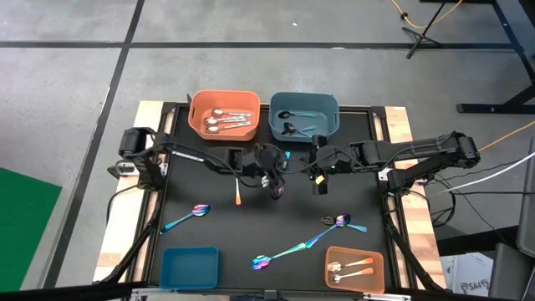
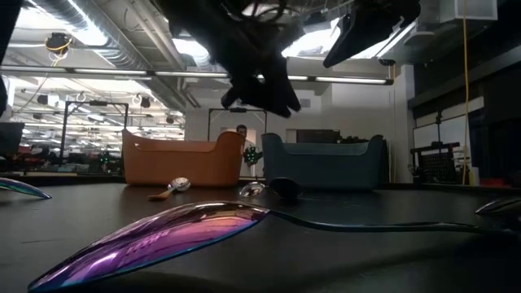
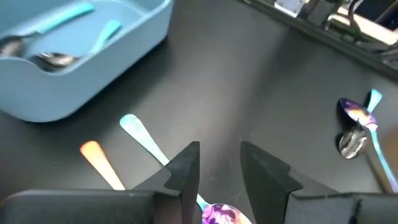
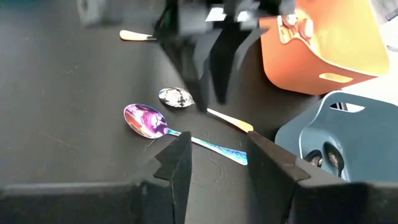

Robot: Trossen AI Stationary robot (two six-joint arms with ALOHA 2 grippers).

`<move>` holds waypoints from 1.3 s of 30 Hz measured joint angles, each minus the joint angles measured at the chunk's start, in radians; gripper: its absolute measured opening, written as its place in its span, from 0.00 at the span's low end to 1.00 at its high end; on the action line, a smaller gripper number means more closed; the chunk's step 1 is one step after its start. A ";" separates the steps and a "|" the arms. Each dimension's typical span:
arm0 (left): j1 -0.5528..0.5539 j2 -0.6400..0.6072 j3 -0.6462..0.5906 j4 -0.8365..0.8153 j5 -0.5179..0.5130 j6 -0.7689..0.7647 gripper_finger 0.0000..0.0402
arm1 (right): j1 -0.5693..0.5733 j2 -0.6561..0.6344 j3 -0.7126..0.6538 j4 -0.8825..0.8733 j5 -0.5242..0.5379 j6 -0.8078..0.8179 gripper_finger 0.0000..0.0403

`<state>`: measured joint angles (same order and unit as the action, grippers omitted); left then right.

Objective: Sort silverware by color (type)
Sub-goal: Put the purple spoon into the bottom blue bin

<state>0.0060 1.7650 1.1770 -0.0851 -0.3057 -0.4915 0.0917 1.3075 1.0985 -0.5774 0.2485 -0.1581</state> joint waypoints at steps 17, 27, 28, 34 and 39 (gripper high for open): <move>-0.013 0.187 0.000 0.088 -0.052 0.000 0.27 | 0.000 0.000 0.000 0.001 0.000 0.000 0.35; -0.013 0.251 -0.001 0.106 -0.053 0.000 0.27 | 0.000 0.000 0.000 0.004 0.000 0.000 0.35; -0.013 0.255 -0.001 0.111 -0.053 0.000 0.27 | 0.000 0.000 0.000 0.004 0.000 0.000 0.35; -0.014 0.257 -0.001 0.113 -0.053 0.001 0.27 | 0.000 0.000 0.000 0.004 0.000 0.000 0.35; -0.016 0.260 -0.001 0.127 -0.054 0.001 0.27 | 0.000 0.000 0.000 0.004 0.000 0.000 0.35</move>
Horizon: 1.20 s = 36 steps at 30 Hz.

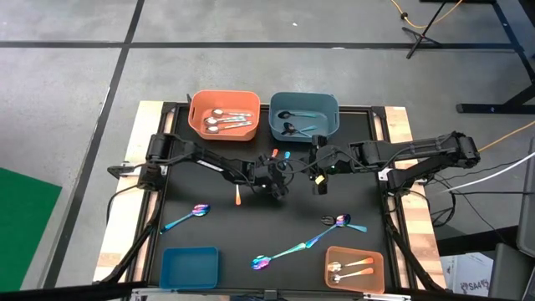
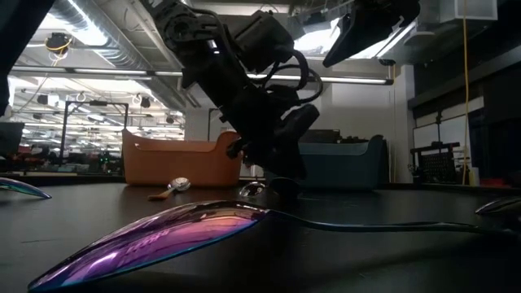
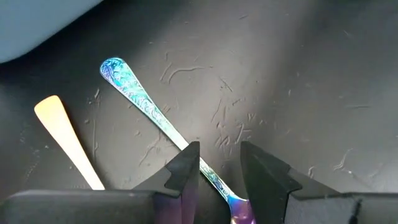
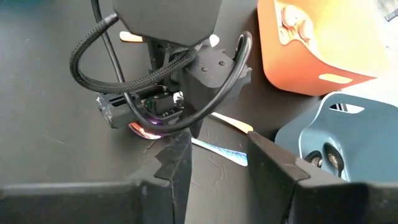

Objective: Sort silverware by color (type)
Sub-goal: Put the purple spoon into the bottom blue bin

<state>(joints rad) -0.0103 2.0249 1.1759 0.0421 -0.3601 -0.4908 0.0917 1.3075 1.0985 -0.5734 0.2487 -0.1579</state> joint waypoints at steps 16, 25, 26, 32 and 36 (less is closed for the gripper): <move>-0.009 0.060 0.002 -0.008 -0.030 0.005 0.27 | 0.000 0.000 0.000 0.000 0.000 0.000 0.35; -0.009 0.062 0.001 -0.013 -0.044 0.005 0.19 | 0.000 0.000 0.000 0.000 0.000 0.000 0.35; -0.009 0.062 0.001 -0.013 -0.046 0.005 0.17 | 0.000 0.000 0.000 0.000 0.000 0.000 0.35; -0.008 0.062 0.001 -0.013 -0.046 0.004 0.12 | 0.000 0.000 0.000 0.000 0.000 0.000 0.35; -0.008 0.063 0.001 -0.014 -0.047 0.004 0.08 | 0.000 0.000 0.000 0.000 0.000 0.000 0.35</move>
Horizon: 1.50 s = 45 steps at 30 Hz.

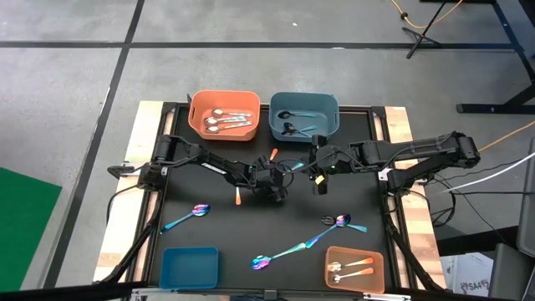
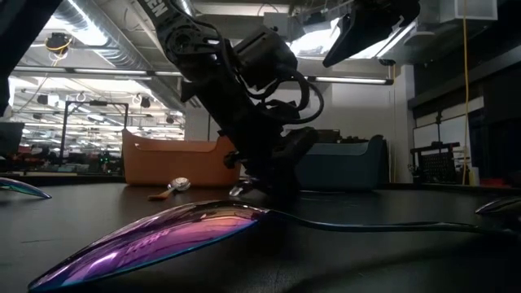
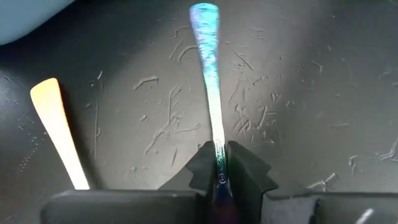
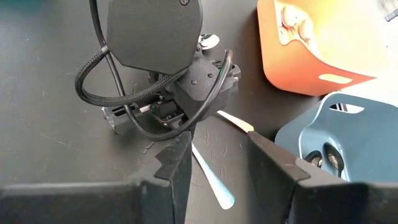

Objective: Sort silverware by color (type)
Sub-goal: Put the purple spoon into the bottom blue bin

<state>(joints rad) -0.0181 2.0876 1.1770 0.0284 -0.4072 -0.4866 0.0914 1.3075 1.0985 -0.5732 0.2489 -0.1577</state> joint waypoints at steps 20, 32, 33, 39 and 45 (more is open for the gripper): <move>0.000 -0.018 -0.002 0.003 0.001 -0.001 0.03 | 0.000 0.000 0.000 0.000 0.000 0.000 0.35; -0.001 -0.119 -0.003 -0.060 0.027 0.028 0.03 | 0.000 0.000 0.000 -0.006 -0.001 0.000 0.35; -0.001 -0.135 -0.003 -0.075 0.033 0.028 0.03 | 0.000 0.000 0.000 -0.004 -0.001 0.000 0.35; -0.023 -0.239 -0.003 -0.204 0.032 0.027 0.02 | 0.000 0.000 0.000 -0.014 0.000 0.000 0.35; -0.096 -0.384 -0.002 -0.387 -0.029 0.012 0.02 | 0.000 0.000 0.000 -0.035 0.000 0.000 0.35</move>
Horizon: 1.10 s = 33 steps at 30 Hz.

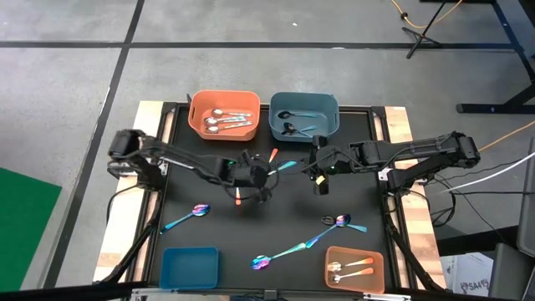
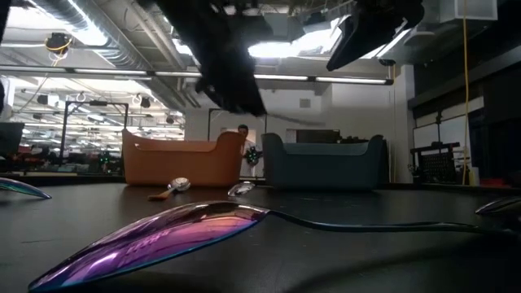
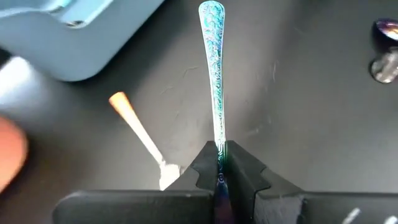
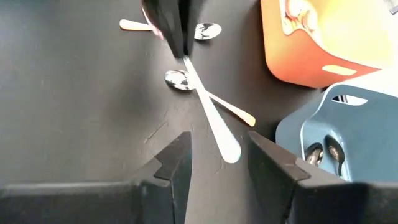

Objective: Sort silverware by color (type)
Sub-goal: Put the purple spoon into the bottom blue bin

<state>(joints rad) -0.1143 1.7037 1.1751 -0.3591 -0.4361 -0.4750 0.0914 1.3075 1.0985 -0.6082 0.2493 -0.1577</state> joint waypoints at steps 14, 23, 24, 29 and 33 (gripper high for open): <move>-0.406 -0.230 0.000 -0.415 -0.187 -0.432 0.02 | 0.000 0.000 0.000 0.007 0.000 0.000 0.35; -0.747 -0.198 0.000 -0.415 -0.291 -0.811 0.02 | 0.000 0.000 0.000 0.009 0.000 0.000 0.35; -0.781 -0.191 0.000 -0.415 -0.315 -0.852 0.02 | 0.000 0.000 0.000 0.009 -0.001 0.000 0.35; -0.918 -0.132 0.000 -0.415 -0.358 -1.026 0.02 | 0.000 0.000 0.000 0.009 0.000 0.000 0.35; -0.982 -0.060 0.000 -0.419 -0.366 -1.138 0.02 | 0.000 0.000 0.000 0.010 0.000 0.000 0.35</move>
<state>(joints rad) -1.0968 1.6437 1.1755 -0.7780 -0.8025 -1.6132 0.0917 1.3075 1.0985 -0.5983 0.2489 -0.1577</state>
